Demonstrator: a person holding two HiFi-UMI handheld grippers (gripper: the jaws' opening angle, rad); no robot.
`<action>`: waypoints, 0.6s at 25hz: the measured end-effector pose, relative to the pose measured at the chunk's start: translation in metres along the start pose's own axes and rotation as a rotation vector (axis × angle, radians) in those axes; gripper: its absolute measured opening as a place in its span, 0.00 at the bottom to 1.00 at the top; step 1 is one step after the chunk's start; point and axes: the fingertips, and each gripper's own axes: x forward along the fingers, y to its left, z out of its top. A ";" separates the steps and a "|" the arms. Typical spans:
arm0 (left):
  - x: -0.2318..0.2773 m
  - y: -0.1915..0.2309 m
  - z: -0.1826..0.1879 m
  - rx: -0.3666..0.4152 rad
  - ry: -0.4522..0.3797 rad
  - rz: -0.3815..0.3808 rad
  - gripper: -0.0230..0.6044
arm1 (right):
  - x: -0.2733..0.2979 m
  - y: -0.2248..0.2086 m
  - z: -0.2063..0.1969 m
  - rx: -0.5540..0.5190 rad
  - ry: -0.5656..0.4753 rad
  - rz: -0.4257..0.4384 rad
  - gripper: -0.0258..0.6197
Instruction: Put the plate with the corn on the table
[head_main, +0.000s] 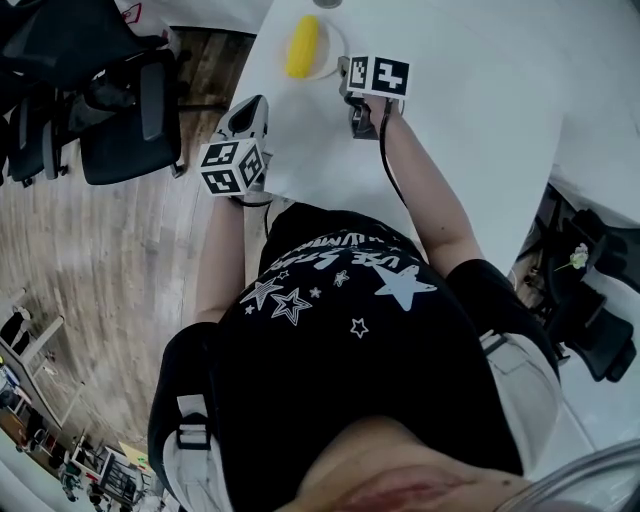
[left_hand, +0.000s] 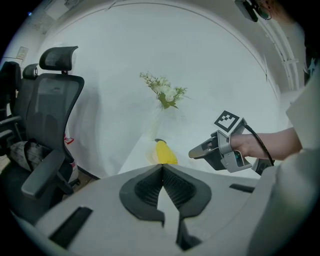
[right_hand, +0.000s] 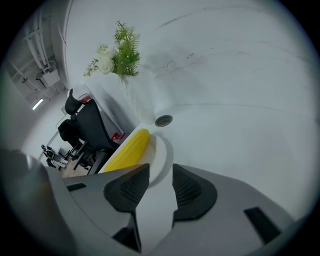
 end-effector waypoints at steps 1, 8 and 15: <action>-0.004 0.000 0.002 0.005 -0.006 0.002 0.05 | -0.004 0.002 0.000 -0.010 -0.006 0.003 0.26; -0.040 -0.019 0.028 0.047 -0.078 0.027 0.05 | -0.056 0.022 0.014 -0.082 -0.130 0.031 0.20; -0.083 -0.053 0.040 0.075 -0.156 0.049 0.05 | -0.115 0.033 0.011 -0.194 -0.271 0.031 0.11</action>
